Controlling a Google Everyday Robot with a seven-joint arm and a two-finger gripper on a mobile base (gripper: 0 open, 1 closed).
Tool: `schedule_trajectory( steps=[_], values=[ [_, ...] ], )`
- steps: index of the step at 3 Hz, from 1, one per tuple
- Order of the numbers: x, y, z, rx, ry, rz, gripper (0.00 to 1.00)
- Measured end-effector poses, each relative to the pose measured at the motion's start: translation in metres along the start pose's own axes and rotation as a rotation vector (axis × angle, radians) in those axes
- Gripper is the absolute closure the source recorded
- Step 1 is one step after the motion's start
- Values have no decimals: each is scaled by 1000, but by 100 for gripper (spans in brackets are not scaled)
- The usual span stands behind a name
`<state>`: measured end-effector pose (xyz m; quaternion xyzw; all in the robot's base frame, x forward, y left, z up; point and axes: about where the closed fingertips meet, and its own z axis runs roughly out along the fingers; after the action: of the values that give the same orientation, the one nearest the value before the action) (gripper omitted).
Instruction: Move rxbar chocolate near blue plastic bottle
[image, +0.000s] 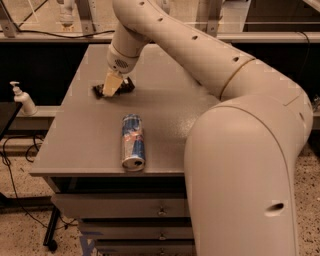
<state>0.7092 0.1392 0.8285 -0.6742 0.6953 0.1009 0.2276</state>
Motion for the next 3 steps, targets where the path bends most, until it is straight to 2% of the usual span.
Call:
schedule_trajectory(
  steps=[1,2,3],
  values=[
    [0,0,-1,0,0,0,87],
    [12,5,-17,6,9,8,100],
    [13,9,-52,43,11,-18,100]
  ],
)
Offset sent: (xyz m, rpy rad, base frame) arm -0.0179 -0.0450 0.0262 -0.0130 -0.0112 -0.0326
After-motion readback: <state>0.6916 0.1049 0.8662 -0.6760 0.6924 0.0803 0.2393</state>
